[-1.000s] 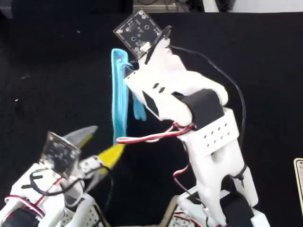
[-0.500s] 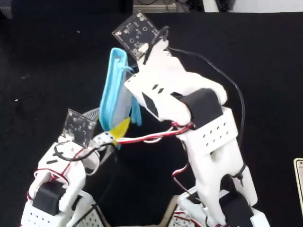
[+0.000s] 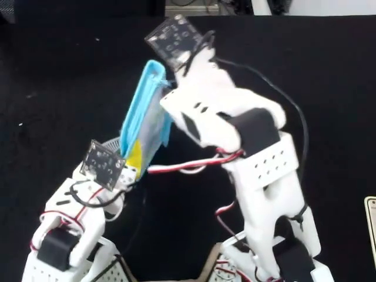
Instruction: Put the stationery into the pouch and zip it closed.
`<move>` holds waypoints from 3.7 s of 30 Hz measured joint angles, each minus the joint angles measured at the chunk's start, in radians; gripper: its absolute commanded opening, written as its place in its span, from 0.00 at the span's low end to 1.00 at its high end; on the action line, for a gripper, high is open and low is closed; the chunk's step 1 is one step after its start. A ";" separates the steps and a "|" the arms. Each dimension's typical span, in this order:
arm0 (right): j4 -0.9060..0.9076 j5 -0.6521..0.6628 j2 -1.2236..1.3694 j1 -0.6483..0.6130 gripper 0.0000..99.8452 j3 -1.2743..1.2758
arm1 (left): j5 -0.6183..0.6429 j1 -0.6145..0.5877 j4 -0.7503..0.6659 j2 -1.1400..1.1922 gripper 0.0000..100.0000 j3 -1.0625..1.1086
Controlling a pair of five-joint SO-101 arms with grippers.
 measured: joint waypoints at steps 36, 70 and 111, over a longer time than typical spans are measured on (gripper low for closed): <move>-0.262 0.000 -0.009 0.158 0.01 0.238 | -0.172 0.002 0.203 0.000 0.03 -0.120; 0.114 0.000 -0.529 0.130 0.03 0.453 | -0.170 -0.012 0.221 -0.011 0.03 -0.121; -0.651 -0.003 -0.934 0.262 0.01 1.613 | -0.127 -0.446 0.086 1.278 0.03 -1.005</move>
